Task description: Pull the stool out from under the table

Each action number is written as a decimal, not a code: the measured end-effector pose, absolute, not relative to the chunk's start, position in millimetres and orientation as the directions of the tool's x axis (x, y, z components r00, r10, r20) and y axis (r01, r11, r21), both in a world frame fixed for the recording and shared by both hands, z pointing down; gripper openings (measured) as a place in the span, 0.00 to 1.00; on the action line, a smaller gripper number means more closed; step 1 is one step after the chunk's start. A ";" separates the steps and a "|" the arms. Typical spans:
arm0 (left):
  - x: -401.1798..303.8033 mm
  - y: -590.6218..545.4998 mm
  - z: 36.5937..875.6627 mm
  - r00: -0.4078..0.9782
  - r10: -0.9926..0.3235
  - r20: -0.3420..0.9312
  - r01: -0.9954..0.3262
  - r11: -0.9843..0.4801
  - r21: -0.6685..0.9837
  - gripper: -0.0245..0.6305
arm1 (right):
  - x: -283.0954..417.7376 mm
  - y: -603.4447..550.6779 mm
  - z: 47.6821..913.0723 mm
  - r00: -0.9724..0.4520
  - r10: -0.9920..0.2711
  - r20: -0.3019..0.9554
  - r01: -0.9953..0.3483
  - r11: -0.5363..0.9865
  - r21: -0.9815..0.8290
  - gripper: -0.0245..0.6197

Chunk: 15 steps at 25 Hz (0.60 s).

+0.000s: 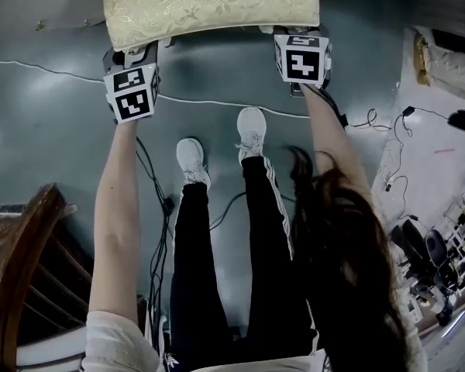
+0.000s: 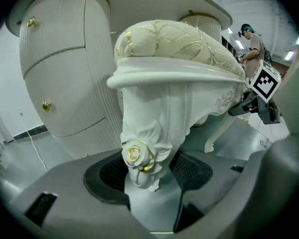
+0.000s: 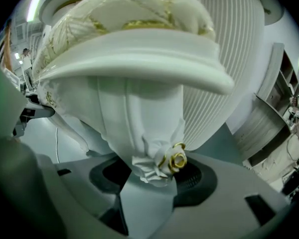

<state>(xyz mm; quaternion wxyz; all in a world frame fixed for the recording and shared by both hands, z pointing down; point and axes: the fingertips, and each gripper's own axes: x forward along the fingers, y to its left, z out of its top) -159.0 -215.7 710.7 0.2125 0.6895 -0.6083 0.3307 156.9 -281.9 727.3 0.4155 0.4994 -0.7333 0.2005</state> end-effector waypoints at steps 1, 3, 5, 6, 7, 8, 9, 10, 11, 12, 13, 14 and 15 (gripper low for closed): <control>-162.5 -205.9 711.9 0.051 -0.694 0.718 -0.977 -0.184 -0.108 0.45 | 154.2 -268.8 728.3 -0.147 -0.562 0.814 -0.902 0.414 0.123 0.43; -171.1 -188.3 714.0 0.066 -0.688 0.723 -0.972 -0.206 -0.108 0.45 | 147.1 -245.1 731.0 -0.137 -0.553 0.822 -0.903 0.410 0.126 0.43; -175.4 -175.0 714.8 0.074 -0.686 0.724 -0.970 -0.217 -0.106 0.45 | 144.0 -226.8 732.3 -0.132 -0.554 0.822 -0.906 0.403 0.126 0.43; -175.3 -170.4 714.7 0.078 -0.686 0.723 -0.970 -0.220 -0.104 0.45 | 144.5 -220.4 732.1 -0.132 -0.557 0.820 -0.908 0.399 0.125 0.43; -174.1 -166.8 714.6 0.081 -0.687 0.722 -0.970 -0.222 -0.102 0.45 | 145.7 -215.6 731.4 -0.133 -0.560 0.818 -0.909 0.397 0.124 0.43; -172.0 -162.6 714.9 0.086 -0.685 0.723 -0.969 -0.225 -0.098 0.45 | 147.6 -210.9 731.1 -0.134 -0.559 0.819 -0.909 0.398 0.123 0.43; -169.2 -156.3 716.3 0.091 -0.679 0.728 -0.969 -0.230 -0.094 0.45 | 150.2 -204.0 731.9 -0.132 -0.550 0.825 -0.907 0.402 0.123 0.43; -166.4 -148.5 718.6 0.095 -0.670 0.736 -0.968 -0.236 -0.089 0.45 | 153.4 -194.7 734.2 -0.127 -0.533 0.836 -0.905 0.407 0.121 0.43; -164.0 -141.4 720.9 0.098 -0.662 0.743 -0.967 -0.241 -0.087 0.45 | 156.3 -185.2 737.0 -0.125 -0.514 0.849 -0.904 0.411 0.116 0.43; -162.8 -136.1 722.2 0.098 -0.657 0.747 -0.966 -0.243 -0.087 0.45 | 158.1 -177.1 739.5 -0.125 -0.496 0.860 -0.903 0.415 0.108 0.43; -162.9 -131.7 722.3 0.095 -0.658 0.747 -0.966 -0.242 -0.091 0.45 | 158.4 -170.3 741.2 -0.127 -0.481 0.867 -0.903 0.419 0.100 0.43; -163.6 -126.9 721.6 0.091 -0.662 0.744 -0.966 -0.240 -0.096 0.45 | 157.9 -164.0 741.8 -0.129 -0.473 0.872 -0.902 0.421 0.095 0.43; -163.9 -121.5 720.6 0.088 -0.669 0.738 -0.966 -0.237 -0.099 0.45 | 157.7 -157.9 741.6 -0.131 -0.469 0.874 -0.902 0.422 0.092 0.43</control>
